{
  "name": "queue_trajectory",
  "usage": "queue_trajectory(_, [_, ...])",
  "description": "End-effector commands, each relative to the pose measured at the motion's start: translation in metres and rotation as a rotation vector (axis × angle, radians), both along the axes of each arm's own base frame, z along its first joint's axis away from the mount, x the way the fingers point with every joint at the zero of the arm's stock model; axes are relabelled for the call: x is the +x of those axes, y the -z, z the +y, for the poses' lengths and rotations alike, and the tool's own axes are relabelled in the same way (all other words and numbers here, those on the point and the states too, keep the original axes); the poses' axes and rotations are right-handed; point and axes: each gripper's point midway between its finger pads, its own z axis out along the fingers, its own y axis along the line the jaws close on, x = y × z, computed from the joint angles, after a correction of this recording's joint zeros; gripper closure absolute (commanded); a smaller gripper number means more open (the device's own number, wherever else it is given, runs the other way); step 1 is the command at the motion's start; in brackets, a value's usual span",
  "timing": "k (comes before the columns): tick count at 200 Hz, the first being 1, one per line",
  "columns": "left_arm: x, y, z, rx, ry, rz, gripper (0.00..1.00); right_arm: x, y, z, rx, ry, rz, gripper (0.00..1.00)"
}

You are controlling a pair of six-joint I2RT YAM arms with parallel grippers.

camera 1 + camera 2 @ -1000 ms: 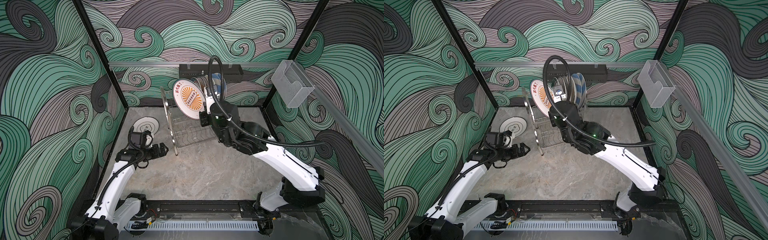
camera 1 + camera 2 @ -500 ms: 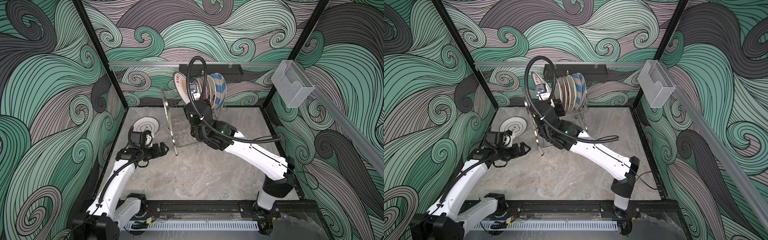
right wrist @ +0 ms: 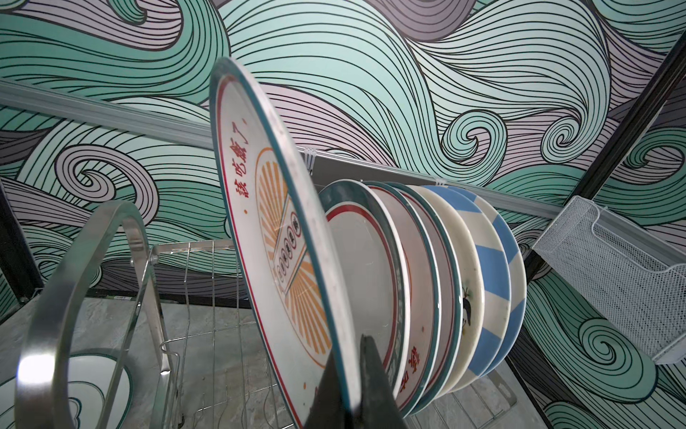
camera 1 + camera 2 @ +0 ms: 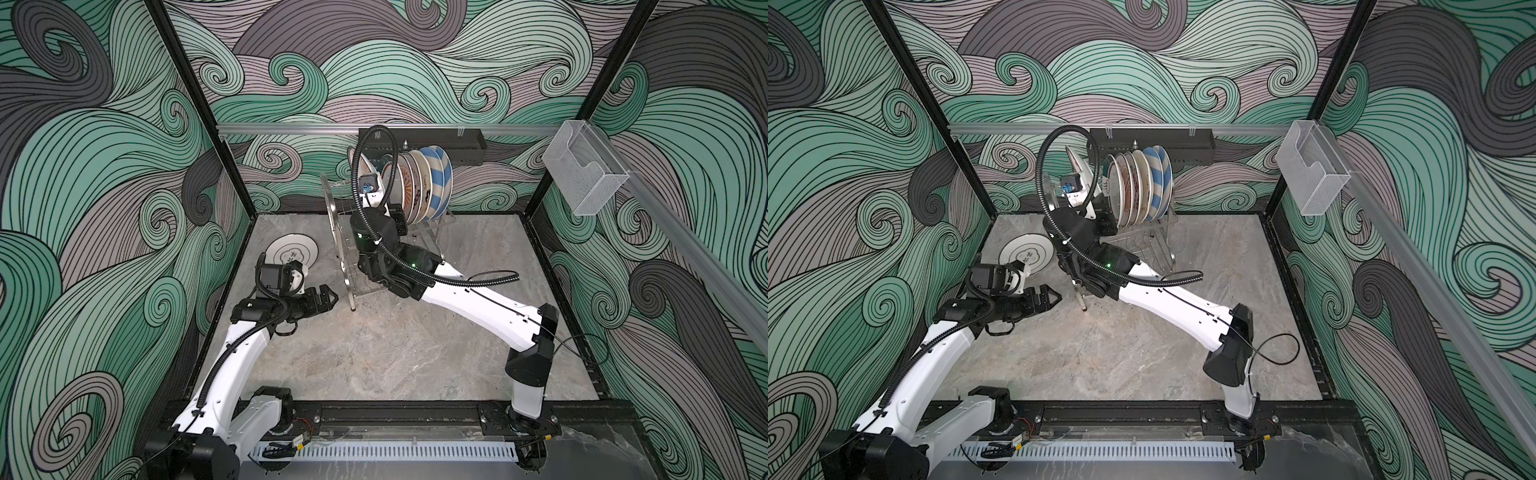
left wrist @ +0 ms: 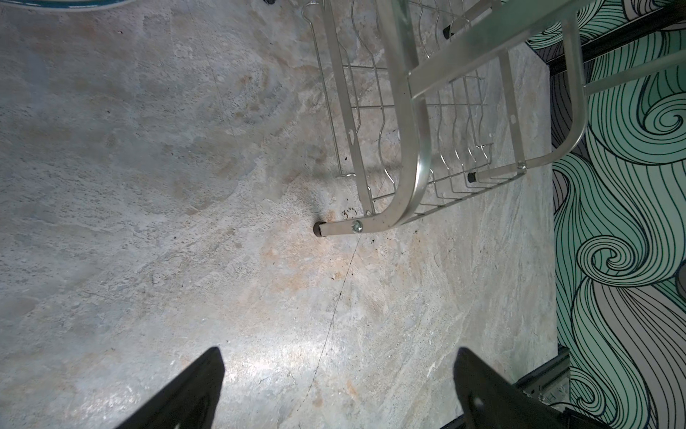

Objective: Load the plates into the dish rack
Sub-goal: 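Lower the sunburst plate into the rack in front of the green-rimmed plate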

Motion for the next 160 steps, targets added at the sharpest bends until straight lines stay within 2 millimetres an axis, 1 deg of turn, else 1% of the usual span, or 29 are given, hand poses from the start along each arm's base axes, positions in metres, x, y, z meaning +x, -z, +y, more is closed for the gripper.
queue_trajectory(1, [0.0,-0.004,-0.001,-0.018,0.008,-0.016,0.01,0.002,-0.015,-0.017,0.12,0.067,-0.046,1.0])
queue_trajectory(23, [0.0,-0.005,-0.001,-0.021,0.008,-0.019,0.01,0.006,-0.006,-0.014,0.111,0.071,-0.035,1.0])
queue_trajectory(62, [0.001,-0.004,-0.001,-0.024,0.005,-0.016,0.01,0.014,0.009,-0.015,0.122,0.081,-0.011,1.0])
queue_trajectory(95, [0.001,-0.005,0.0,-0.025,0.004,-0.016,0.01,0.017,0.014,-0.018,0.133,0.091,-0.005,1.0])
queue_trajectory(115, [0.0,-0.005,0.0,-0.021,0.008,-0.012,0.01,0.019,0.015,-0.017,0.137,0.083,-0.001,1.0])
queue_trajectory(160, [0.001,-0.005,0.0,-0.027,0.007,-0.011,0.01,0.025,0.029,-0.015,0.141,0.076,0.028,1.0])
